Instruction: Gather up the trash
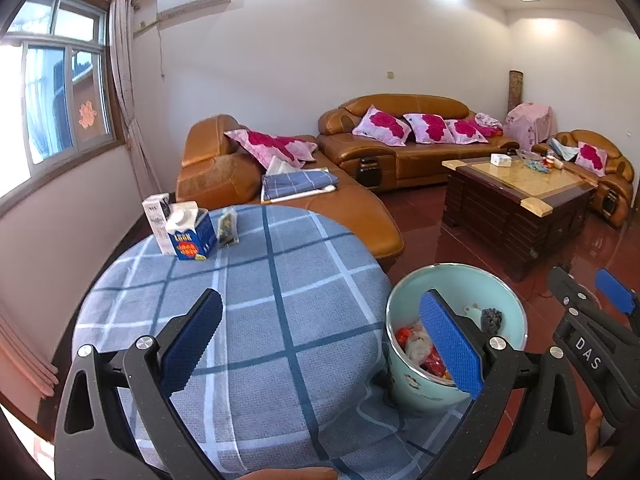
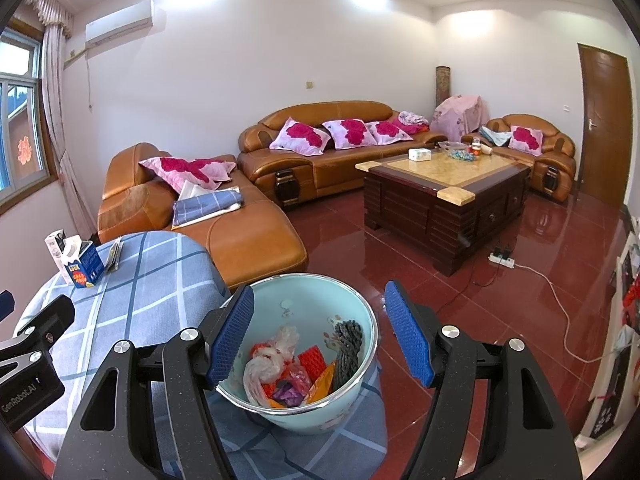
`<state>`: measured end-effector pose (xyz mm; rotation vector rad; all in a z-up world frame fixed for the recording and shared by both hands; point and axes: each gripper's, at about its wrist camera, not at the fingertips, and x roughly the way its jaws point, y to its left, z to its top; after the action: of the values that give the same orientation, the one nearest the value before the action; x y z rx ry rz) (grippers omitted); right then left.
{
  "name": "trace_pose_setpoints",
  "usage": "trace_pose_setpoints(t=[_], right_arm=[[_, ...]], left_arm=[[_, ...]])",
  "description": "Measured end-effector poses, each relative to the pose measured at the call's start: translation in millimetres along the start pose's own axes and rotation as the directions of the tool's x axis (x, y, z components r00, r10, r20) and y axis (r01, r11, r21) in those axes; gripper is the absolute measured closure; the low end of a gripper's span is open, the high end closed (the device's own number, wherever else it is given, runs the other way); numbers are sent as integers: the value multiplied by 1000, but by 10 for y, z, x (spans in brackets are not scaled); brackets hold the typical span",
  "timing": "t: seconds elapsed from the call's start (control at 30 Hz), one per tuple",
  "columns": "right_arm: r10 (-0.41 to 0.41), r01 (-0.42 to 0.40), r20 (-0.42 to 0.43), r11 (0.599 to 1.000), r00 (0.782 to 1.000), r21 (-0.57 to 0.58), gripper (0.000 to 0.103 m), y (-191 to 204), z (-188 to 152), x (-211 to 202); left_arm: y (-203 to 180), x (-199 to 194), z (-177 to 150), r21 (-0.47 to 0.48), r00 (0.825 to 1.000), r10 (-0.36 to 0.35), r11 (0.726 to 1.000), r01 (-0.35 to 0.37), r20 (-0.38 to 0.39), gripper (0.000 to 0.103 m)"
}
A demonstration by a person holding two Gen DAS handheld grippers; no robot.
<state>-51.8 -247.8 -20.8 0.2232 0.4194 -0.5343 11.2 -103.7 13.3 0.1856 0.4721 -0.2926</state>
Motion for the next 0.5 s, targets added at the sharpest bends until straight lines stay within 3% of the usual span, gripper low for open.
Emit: trace_pose_setpoints(t=[0.13,0.33,0.5], right_arm=[[0,0,-1,1000,1000,-1,35,5,1,9],[1,-1,-6,1000,1000,1,35,-3,-5,21],[-1,1,-6,1000,1000,4,35,-2,-15,23]], left_arm=[[-9,-23,0,6,1000,22,1000,-22,16,6],[-34,-6,-14,12,999,-43,999,43,-15,7],[-48,11,-4,12,999,-33,999,33,-18,7]])
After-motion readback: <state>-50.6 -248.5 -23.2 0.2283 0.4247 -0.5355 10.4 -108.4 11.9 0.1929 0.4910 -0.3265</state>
